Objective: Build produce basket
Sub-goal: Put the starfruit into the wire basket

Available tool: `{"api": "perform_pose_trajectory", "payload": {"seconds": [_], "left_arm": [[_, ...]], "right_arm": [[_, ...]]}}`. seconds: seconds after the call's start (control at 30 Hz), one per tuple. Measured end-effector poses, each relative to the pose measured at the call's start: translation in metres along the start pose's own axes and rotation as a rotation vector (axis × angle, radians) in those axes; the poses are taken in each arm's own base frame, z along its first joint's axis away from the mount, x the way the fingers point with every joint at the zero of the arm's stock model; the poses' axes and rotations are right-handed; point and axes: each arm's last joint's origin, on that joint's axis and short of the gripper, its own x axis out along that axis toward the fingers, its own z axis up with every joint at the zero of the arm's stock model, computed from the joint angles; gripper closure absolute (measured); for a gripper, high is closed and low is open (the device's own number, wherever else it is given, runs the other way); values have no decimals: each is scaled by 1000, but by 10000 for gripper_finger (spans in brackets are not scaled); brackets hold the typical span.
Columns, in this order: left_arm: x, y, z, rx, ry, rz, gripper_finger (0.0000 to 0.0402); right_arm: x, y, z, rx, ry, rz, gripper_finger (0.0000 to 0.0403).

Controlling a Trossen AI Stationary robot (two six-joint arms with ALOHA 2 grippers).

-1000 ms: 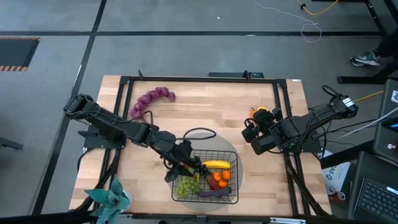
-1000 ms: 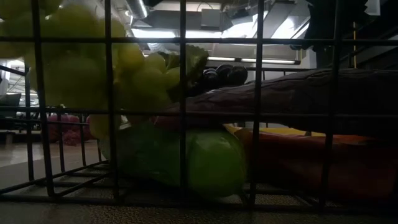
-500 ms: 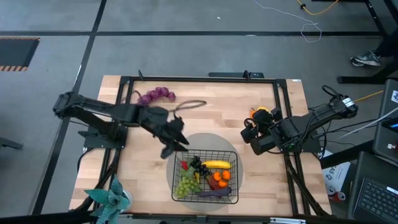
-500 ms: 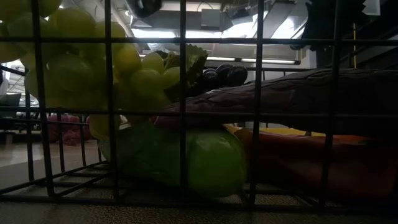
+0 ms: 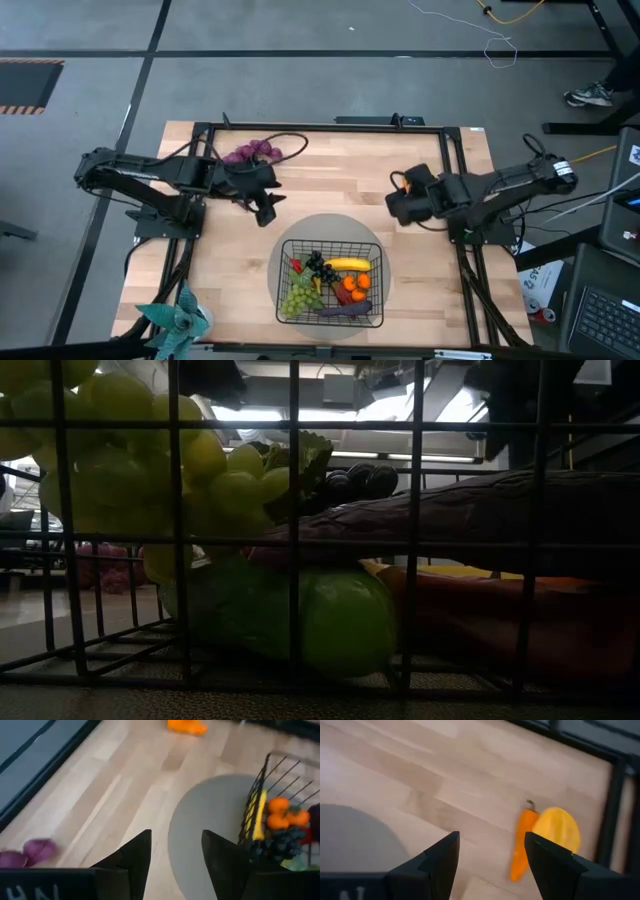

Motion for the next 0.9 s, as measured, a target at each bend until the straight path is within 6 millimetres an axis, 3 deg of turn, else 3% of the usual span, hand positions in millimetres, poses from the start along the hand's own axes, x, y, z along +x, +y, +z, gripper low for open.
{"api": "perform_pose_trajectory", "payload": {"seconds": [0.3, 0.53, 0.67, 0.9], "left_arm": [[1, 0, -1, 6, 14, 5, 232], [1, 1, -3, 9, 33, 12, 233], [1, 1, -3, 10, 34, 13, 232], [1, 1, -3, 8, 34, 13, 232]], "right_arm": [[25, -25, 20, 69, 119, -224, 176], [72, -50, 2, 95, 320, -378, 176], [99, -58, -8, 127, 389, -353, 176], [130, -67, -8, 155, 329, -303, 176]]}}
